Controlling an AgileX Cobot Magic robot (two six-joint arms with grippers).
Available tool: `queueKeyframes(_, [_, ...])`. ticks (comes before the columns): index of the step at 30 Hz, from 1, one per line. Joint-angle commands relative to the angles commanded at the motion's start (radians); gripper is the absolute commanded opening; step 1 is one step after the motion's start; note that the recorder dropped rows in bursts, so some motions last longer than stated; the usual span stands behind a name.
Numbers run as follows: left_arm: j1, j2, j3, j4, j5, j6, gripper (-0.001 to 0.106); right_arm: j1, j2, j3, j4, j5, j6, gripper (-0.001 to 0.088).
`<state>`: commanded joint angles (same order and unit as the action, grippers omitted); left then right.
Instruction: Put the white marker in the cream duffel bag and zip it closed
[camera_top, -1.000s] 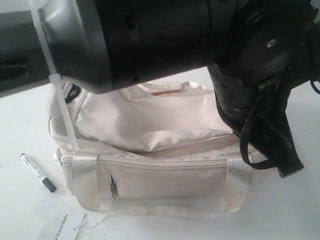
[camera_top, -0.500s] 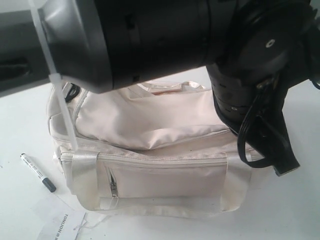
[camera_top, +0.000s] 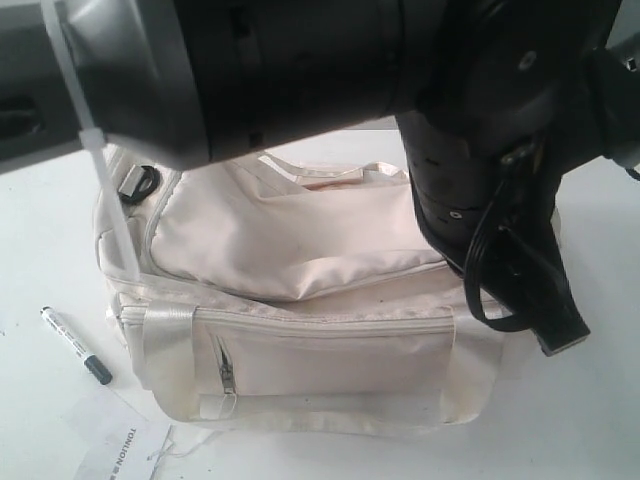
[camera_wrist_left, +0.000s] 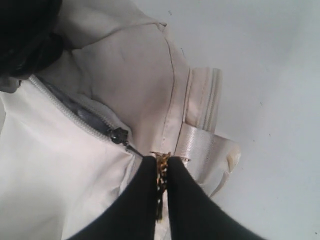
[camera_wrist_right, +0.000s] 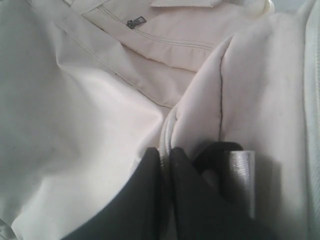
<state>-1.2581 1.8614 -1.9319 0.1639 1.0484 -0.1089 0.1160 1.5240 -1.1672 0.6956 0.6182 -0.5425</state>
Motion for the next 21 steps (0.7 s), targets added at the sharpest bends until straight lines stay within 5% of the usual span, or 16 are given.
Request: queueKeyframes(21, [0.000,0.042,0.000,0.032,0.107,0.087,0.000,-0.037,0.002,-0.058,-0.024,0.068,0.005,0.0000])
